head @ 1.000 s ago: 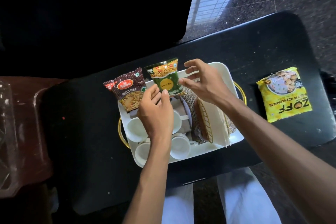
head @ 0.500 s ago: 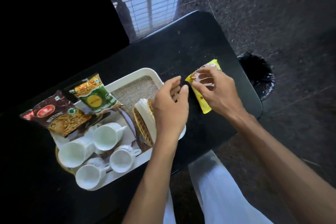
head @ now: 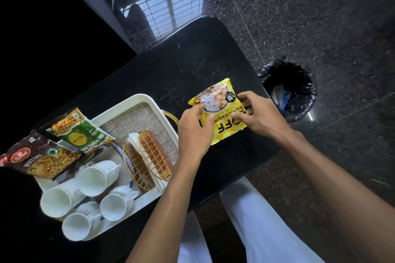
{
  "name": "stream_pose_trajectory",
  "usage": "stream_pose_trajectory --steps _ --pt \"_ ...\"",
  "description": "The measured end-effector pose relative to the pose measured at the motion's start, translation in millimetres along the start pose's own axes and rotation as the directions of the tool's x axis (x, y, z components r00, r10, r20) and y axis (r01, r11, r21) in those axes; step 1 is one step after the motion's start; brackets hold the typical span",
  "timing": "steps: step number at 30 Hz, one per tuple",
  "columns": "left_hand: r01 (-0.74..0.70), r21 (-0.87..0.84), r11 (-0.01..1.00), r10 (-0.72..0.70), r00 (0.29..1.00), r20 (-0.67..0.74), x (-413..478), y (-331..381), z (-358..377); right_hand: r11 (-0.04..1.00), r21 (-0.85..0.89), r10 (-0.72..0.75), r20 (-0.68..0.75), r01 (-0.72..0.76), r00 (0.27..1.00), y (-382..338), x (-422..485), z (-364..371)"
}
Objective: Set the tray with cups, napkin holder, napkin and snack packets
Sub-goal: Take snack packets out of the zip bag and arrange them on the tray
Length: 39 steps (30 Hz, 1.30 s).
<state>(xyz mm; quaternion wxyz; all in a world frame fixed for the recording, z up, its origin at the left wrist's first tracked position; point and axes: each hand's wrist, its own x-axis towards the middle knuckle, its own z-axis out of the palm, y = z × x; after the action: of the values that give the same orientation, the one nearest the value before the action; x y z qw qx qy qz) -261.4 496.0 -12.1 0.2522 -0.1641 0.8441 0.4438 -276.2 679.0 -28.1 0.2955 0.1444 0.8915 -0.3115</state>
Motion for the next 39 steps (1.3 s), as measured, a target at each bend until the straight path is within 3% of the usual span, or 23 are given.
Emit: stream_pose_trajectory --steps 4,8,10,12,15,17,19,23,25,28,30,31,34,39 --pt "-0.025 0.089 0.996 0.03 0.998 -0.052 3.5 3.9 -4.3 0.99 0.126 -0.063 0.028 0.059 0.998 -0.1 4.4 -5.2" --pt "-0.284 0.348 0.894 0.343 0.932 -0.12 8.7 16.0 -18.8 0.956 0.192 -0.222 -0.017 0.221 0.975 -15.9 4.0 -17.0" --pt "-0.427 0.448 0.785 0.482 0.876 -0.01 16.6 24.2 -30.6 0.935 0.144 -0.321 -0.036 0.323 0.946 -29.1 2.3 -24.0" --pt "-0.497 0.554 0.668 0.519 0.845 0.133 26.2 31.4 -43.2 0.898 0.041 -0.437 -0.041 0.439 0.898 -44.5 0.3 -30.0" --pt "-0.553 0.602 0.576 0.459 0.828 0.322 39.1 38.3 -59.5 0.839 -0.036 -0.544 -0.013 0.543 0.839 -66.9 -1.3 -36.9" --pt "-0.528 0.595 0.606 0.383 0.849 0.363 43.3 38.1 -67.1 0.803 -0.096 -0.589 0.02 0.588 0.808 -79.4 -2.1 -39.3" --pt "-0.465 0.562 0.684 0.325 0.884 0.336 42.2 34.2 -74.5 0.762 -0.151 -0.63 0.05 0.629 0.775 -90.7 -3.9 -40.5" --pt "-0.423 0.464 0.778 0.381 0.906 0.187 30.7 16.0 -92.9 0.69 -0.179 -0.713 -0.001 0.701 0.701 -108.7 -7.5 -40.0" --pt "-0.38 0.363 0.851 0.387 0.92 0.055 22.0 5.3 -102.9 0.708 -0.157 -0.706 -0.168 0.689 0.688 -112.5 -9.9 -37.5" --pt "-0.285 0.134 0.949 0.305 0.938 -0.167 6.0 -8.2 -116.8 0.834 0.096 -0.455 -0.435 0.543 0.777 -111.8 -17.1 -25.4" --pt "-0.242 -0.033 0.97 0.227 0.944 -0.24 -1.8 -16.3 -126.2 0.862 0.299 -0.292 -0.366 0.409 0.884 -113.8 -22.1 -9.2" --pt "-0.219 -0.133 0.967 0.183 0.953 -0.24 -4.4 -20.2 -131.0 0.865 0.341 -0.278 -0.283 0.367 0.918 -116.4 -24.9 0.8" --pt "-0.193 -0.287 0.938 0.14 0.971 -0.195 -9.6 -34.9 -144.4 0.832 0.407 -0.372 -0.096 0.377 0.923 -130.2 -31.7 32.7" --pt "-0.173 -0.3 0.938 0.086 0.956 -0.28 -12.6 -63.7 -154.2 0.795 0.494 -0.344 -0.109 0.351 0.933 -157.7 -25.4 69.5"
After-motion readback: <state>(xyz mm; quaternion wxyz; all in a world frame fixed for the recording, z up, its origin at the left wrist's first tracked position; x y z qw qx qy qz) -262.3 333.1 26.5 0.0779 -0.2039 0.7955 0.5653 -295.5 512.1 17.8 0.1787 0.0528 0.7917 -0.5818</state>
